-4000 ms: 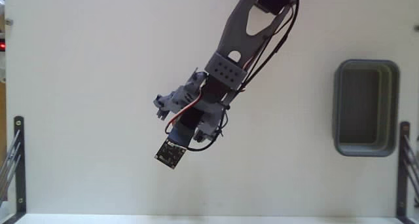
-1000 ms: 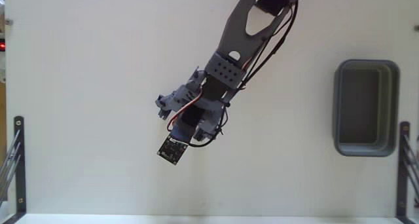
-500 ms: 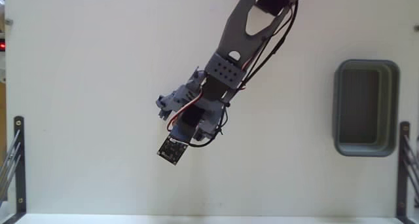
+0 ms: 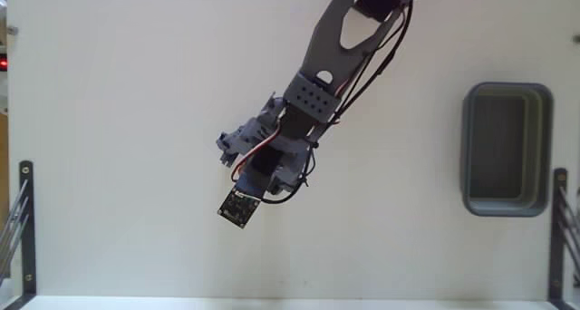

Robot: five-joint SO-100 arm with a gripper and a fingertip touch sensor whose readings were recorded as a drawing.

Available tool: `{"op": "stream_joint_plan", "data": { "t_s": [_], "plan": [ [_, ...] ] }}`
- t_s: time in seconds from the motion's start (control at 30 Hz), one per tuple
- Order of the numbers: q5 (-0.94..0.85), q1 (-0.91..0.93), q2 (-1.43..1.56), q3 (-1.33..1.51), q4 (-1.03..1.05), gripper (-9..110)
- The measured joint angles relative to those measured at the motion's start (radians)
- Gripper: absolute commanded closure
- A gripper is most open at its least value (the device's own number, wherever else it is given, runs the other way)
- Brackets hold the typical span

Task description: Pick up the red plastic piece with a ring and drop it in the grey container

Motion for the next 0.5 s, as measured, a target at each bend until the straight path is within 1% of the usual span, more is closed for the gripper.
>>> {"op": "stream_joint_plan", "data": {
  "t_s": [0.5],
  "plan": [
    [0.0,-0.002,0.0,0.0,0.0,17]
  ]
}}
